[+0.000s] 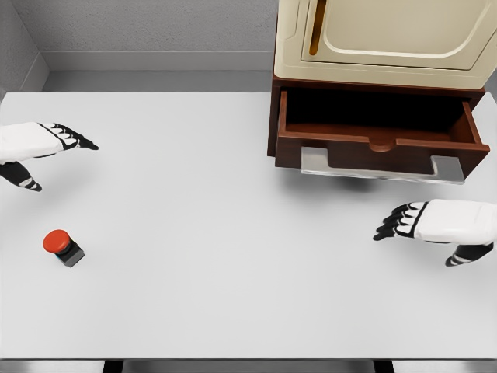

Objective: Put the switch into the drawer with left arm, and close the drawer with right arm

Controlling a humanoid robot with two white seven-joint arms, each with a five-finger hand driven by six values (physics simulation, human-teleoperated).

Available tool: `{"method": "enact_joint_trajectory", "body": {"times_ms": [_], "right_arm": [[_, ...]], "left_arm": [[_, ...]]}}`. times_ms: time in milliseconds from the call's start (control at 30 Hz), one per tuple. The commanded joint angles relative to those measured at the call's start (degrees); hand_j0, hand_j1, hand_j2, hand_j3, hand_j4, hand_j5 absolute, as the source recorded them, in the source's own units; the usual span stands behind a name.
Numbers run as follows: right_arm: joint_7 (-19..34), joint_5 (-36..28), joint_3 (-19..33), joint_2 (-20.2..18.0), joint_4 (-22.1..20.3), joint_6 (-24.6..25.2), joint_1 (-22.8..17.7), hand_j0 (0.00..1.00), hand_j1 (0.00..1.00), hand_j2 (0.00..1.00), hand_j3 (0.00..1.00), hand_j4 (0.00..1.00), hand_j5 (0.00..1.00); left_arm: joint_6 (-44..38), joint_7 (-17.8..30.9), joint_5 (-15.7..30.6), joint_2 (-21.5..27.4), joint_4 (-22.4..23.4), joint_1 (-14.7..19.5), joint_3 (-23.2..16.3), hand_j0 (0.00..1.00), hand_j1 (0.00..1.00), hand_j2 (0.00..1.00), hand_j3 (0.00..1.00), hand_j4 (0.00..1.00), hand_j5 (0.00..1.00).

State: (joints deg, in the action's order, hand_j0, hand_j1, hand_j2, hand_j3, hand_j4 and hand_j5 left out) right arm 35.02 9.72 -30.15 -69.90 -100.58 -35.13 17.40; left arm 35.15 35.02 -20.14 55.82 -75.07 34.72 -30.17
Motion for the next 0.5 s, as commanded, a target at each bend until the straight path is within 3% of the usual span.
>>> {"method": "enact_joint_trajectory", "body": {"times_ms": [0, 67, 167, 200, 233, 267, 333, 467], "right_arm": [[0.0, -0.2, -0.1, 0.0, -0.1, 0.1, 0.0, 1.0, 1.0, 1.0, 1.0, 1.0, 1.0], [0.0, -0.3, 0.1, 0.2, -0.1, 0.1, 0.1, 1.0, 1.0, 1.0, 1.0, 1.0, 1.0], [0.0, -0.4, 0.2, -0.2, -0.1, 0.1, 0.0, 1.0, 1.0, 1.0, 1.0, 1.0, 1.0], [0.0, -0.4, 0.2, -0.6, 0.0, 0.1, -0.1, 0.99, 0.99, 0.99, 0.99, 0.99, 0.99], [0.0, -0.4, 0.2, -1.4, 0.0, 0.1, -0.3, 0.73, 0.73, 0.73, 0.73, 0.73, 0.73], [0.0, -0.5, 0.2, -2.3, 0.0, 0.1, -0.4, 0.56, 0.56, 0.56, 0.56, 0.56, 0.56], [0.0, -0.5, 0.1, -2.5, 0.2, 0.1, -0.7, 0.52, 0.52, 0.52, 0.52, 0.52, 0.52], [0.0, -0.9, 0.4, -4.1, 2.1, 0.1, -0.9, 0.5, 0.5, 0.5, 0.5, 0.5, 0.5]], "left_arm": [[-0.1, 0.0, 0.3, 0.1, -0.1, 0.0, 0.0, 1.0, 1.0, 1.0, 1.0, 1.0, 1.0], [-0.1, 0.0, 0.3, 0.1, -0.4, 0.1, -0.2, 1.0, 1.0, 1.0, 1.0, 1.0, 1.0], [-0.1, 0.0, 0.5, 8.5, -11.0, 0.1, -5.9, 1.0, 1.0, 1.0, 1.0, 1.0, 1.0], [-0.1, 0.0, 0.5, 9.9, -12.3, 0.1, -6.4, 1.0, 1.0, 1.0, 1.0, 1.0, 1.0], [-0.1, 0.0, 0.7, 11.6, -12.5, 0.1, -6.4, 1.0, 1.0, 1.0, 1.0, 1.0, 1.0], [-0.1, 0.0, 0.9, 13.1, -12.6, 0.1, -6.4, 1.0, 1.0, 1.0, 1.0, 1.0, 1.0], [-0.1, 0.0, 1.4, 14.7, -12.6, 0.0, -6.5, 1.0, 1.0, 1.0, 1.0, 1.0, 1.0], [-0.1, 0.0, 3.3, 15.7, -18.1, 0.0, -10.7, 1.0, 1.0, 1.0, 1.0, 1.0, 1.0]]}}
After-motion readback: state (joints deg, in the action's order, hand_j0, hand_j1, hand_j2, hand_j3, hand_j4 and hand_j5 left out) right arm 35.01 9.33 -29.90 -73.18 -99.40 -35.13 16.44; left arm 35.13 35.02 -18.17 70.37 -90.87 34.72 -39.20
